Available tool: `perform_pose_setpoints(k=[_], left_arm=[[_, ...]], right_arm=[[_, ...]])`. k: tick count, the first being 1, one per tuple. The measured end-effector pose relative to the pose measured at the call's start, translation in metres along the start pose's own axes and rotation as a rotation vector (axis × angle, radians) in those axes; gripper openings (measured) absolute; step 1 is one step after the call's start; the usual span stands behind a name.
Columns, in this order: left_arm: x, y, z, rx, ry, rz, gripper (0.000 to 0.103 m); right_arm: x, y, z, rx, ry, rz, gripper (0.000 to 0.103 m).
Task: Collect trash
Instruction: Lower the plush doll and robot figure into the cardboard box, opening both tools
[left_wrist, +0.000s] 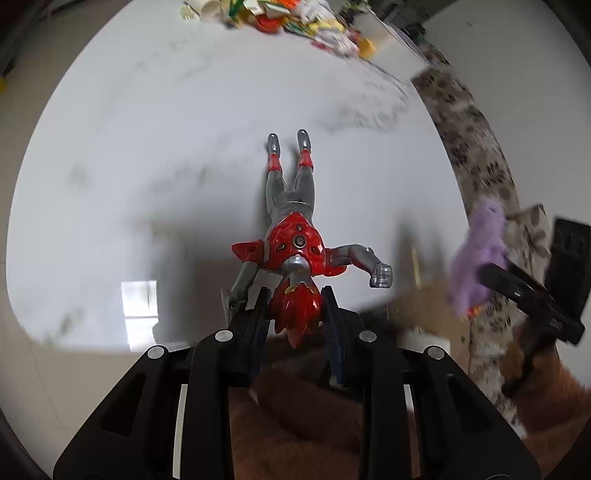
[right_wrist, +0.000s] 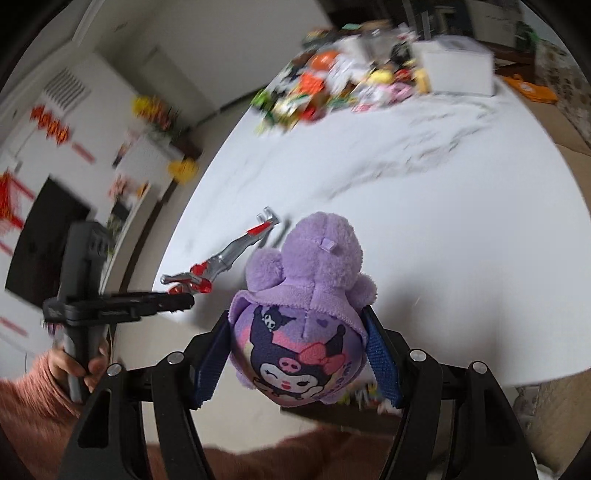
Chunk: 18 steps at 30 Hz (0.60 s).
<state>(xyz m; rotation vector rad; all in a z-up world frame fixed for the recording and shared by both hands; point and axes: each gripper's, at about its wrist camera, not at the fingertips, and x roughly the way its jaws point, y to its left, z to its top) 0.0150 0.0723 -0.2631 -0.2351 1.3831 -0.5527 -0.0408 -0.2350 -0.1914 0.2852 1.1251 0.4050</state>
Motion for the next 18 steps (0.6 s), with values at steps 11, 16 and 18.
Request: perform_pose_setpoints(k=[11,16,18], left_arm=[[-0.005,-0.014,-0.11,0.048,0.233,-0.03,0.027],[0.029,-0.008,-0.119,0.084,0.297,-0.025,0.027],[0.062,0.006,-0.12,0.096,0.318,-0.02,0.027]], right_arm=[[0.024,0.028,-0.099,-0.044,0.311,0.03,0.066],[0.062,0.001,-0.132,0.049,0.384,0.005,0.066],[0.09,-0.015,-0.141,0.062,0.386,-0.018,0.066]])
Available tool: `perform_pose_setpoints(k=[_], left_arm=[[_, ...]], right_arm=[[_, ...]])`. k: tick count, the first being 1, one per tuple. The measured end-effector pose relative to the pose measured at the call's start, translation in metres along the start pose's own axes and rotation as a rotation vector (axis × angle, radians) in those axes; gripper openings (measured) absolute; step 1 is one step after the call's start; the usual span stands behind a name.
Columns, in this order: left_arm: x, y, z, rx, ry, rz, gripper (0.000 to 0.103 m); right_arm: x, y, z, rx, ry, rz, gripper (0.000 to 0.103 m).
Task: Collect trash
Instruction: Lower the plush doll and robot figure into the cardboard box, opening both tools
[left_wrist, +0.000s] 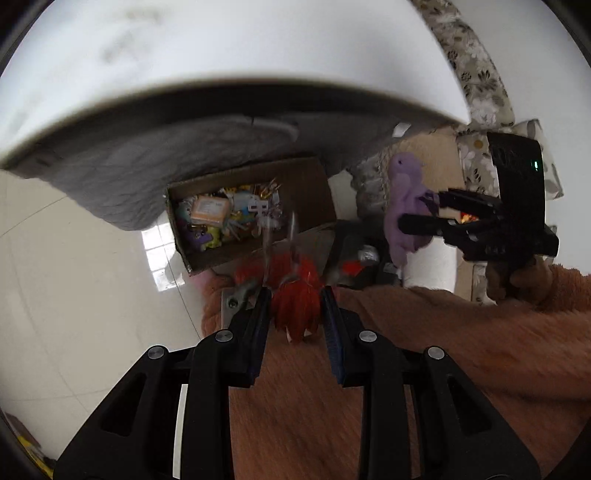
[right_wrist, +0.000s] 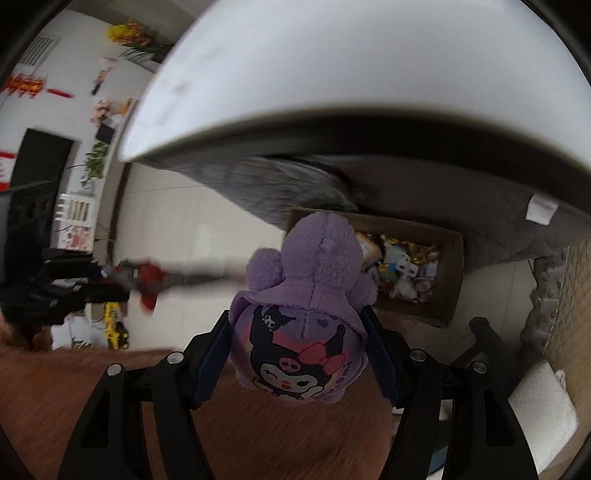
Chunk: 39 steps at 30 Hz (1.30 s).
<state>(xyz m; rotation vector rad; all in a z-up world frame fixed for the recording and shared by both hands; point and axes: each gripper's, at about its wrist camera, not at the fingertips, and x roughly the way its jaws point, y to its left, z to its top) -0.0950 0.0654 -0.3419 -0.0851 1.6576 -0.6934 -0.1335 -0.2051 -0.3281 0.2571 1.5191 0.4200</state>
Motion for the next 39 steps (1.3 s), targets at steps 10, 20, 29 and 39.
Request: perform_pose_setpoints(k=[10,20,29,39], left_arm=[[0.252,0.113,0.06,-0.147,0.124,0.124,0.027],[0.3,0.146,0.044,-0.337,0.171,0.213,0.09],[0.248,0.12,0.043,-0.297,0.172,0.232,0.09],[0.012,0.019,0.002,-0.043,-0.205,0.201,0.09]], right_arm=[[0.218,-0.12,0.019,0.235,0.108,-0.213,0.074],[0.258,-0.15,0.009,0.323,0.163,-0.285,0.091],[0.201,-0.126,0.003,0.279,0.139,-0.258,0.091],[-0.054,0.038,0.054,-0.166,-0.177,0.078,0.098]])
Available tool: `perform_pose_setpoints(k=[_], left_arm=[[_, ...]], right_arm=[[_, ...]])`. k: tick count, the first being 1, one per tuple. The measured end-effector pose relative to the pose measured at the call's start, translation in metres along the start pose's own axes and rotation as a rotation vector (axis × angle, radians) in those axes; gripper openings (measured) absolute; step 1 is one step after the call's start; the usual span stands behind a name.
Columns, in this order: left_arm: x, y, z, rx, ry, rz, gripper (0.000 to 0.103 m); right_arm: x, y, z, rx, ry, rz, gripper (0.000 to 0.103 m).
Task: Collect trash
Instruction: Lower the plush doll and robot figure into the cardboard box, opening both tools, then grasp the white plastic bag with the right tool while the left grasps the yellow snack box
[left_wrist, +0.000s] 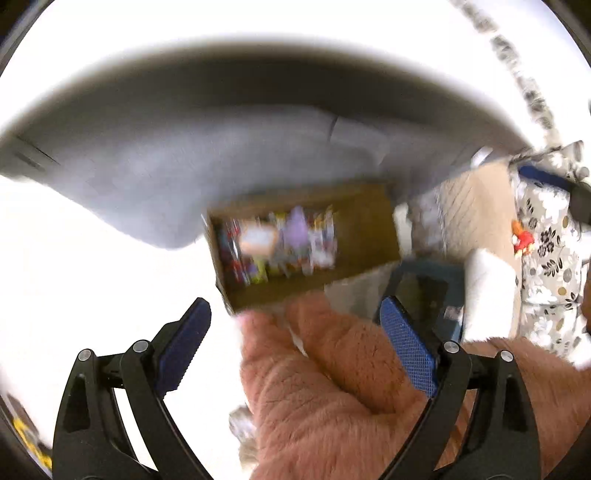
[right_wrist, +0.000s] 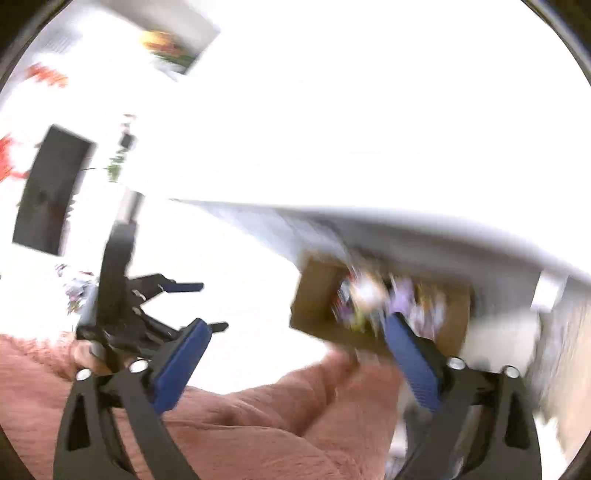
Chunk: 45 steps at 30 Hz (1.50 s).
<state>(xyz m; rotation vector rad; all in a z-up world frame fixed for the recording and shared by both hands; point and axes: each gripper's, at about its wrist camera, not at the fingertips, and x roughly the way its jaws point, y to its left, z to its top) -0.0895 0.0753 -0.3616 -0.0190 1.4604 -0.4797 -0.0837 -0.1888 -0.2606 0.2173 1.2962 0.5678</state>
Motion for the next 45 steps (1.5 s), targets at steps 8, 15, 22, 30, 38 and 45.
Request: perform_pose_setpoints(k=[8,15,22,30,38,45], left_arm=[[-0.148,-0.007,0.054,-0.088,-0.466,0.188,0.09],[-0.193,0.004,0.071,-0.266,-0.698,0.304,0.091],[-0.179,0.038,0.056,-0.412,-0.584,0.354,0.091],[-0.15,0.055,0.048,-0.529,-0.464,0.302,0.091],[-0.12,0.029,0.135,-0.359,-0.428,0.314,0.091],[-0.076,0.028,0.289,-0.3,-0.374,0.22,0.091]], right_arm=[[-0.042,-0.024,0.174,-0.051,-0.288,-0.195,0.097],[-0.003,-0.109,0.333,0.069,-0.345,-0.493,0.096],[0.036,-0.159,0.409,0.026,-0.259,-0.625,0.072],[0.038,-0.187,0.41,0.006,-0.178,-0.524,0.02],[-0.028,-0.174,0.278,0.02,-0.246,-0.319,0.018],[-0.057,-0.145,0.194,0.133,-0.335,-0.169,0.017]])
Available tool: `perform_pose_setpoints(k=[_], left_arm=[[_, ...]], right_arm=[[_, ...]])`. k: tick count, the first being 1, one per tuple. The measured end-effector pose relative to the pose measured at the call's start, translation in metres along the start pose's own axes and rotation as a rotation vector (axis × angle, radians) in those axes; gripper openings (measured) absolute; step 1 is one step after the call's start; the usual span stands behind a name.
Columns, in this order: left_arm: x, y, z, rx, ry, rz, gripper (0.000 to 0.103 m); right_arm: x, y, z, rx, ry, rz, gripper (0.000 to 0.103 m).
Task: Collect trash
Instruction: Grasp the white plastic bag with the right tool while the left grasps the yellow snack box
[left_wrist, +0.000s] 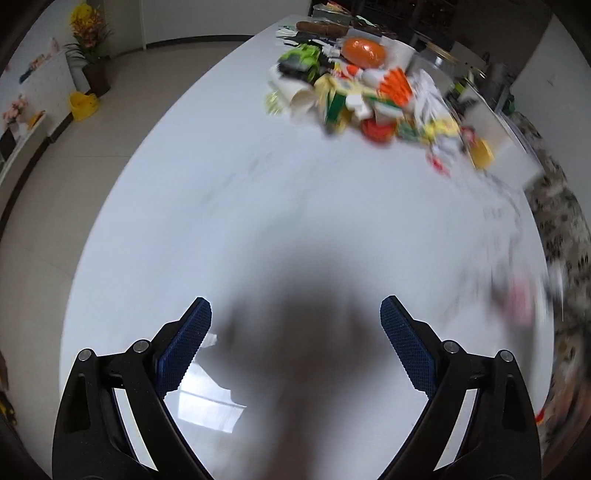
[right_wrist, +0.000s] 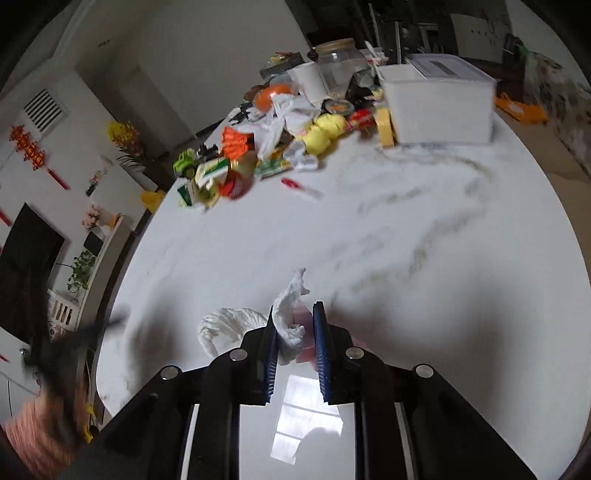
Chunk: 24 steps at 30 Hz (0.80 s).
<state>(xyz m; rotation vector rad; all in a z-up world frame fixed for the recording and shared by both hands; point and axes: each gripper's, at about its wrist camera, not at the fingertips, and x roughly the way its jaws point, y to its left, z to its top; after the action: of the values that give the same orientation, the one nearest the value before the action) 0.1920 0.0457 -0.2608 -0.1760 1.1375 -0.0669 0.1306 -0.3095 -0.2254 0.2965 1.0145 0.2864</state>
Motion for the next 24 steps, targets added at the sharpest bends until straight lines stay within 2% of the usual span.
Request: perform_pose_setpoints(k=[2,4,7,9,10,11,12,14,17,19,22,24], left_arm=[[0.023,-0.009,0.041,-0.028,0.009,-0.017,0.091],[0.047,-0.012,0.083,-0.07,0.008,0.026,0.091],[0.077,-0.016,0.129,-0.116,0.028,0.051,0.09],[0.087,-0.018,0.146,-0.122,0.027,0.083,0.09],[0.097,-0.018,0.155,-0.124,0.044,0.103,0.071],[0.102,-0.016,0.159,-0.132,0.062,0.082,0.027],[0.111,-0.013,0.162,-0.156,0.106,0.017,0.013],[0.111,-0.009,0.164,-0.186,0.116,-0.013,0.013],[0.088,-0.013,0.156,-0.13,0.097,-0.107,0.011],[0.063,-0.016,0.144,-0.061,0.069,-0.153,0.011],[0.028,-0.011,0.129,-0.036,0.037,-0.213,0.011],[-0.01,-0.008,0.109,0.012,-0.019,-0.256,0.011]], right_arm=[[-0.009,0.004,-0.013,0.012,-0.015,0.012,0.017],[-0.017,0.007,-0.022,0.029,-0.022,0.024,0.017],[-0.024,0.008,-0.034,0.054,-0.023,0.03,0.017],[-0.028,0.008,-0.041,0.073,-0.025,0.034,0.017],[-0.029,0.008,-0.044,0.083,-0.025,0.035,0.017],[-0.029,0.009,-0.046,0.087,-0.022,0.038,0.017],[-0.029,0.01,-0.048,0.087,-0.018,0.034,0.017],[-0.032,0.013,-0.052,0.087,-0.02,0.038,0.017],[-0.034,0.02,-0.052,0.08,-0.026,0.051,0.017],[-0.035,0.024,-0.051,0.07,-0.034,0.048,0.017],[-0.036,0.029,-0.047,0.066,-0.042,0.056,0.017],[-0.038,0.034,-0.044,0.062,-0.048,0.066,0.017]])
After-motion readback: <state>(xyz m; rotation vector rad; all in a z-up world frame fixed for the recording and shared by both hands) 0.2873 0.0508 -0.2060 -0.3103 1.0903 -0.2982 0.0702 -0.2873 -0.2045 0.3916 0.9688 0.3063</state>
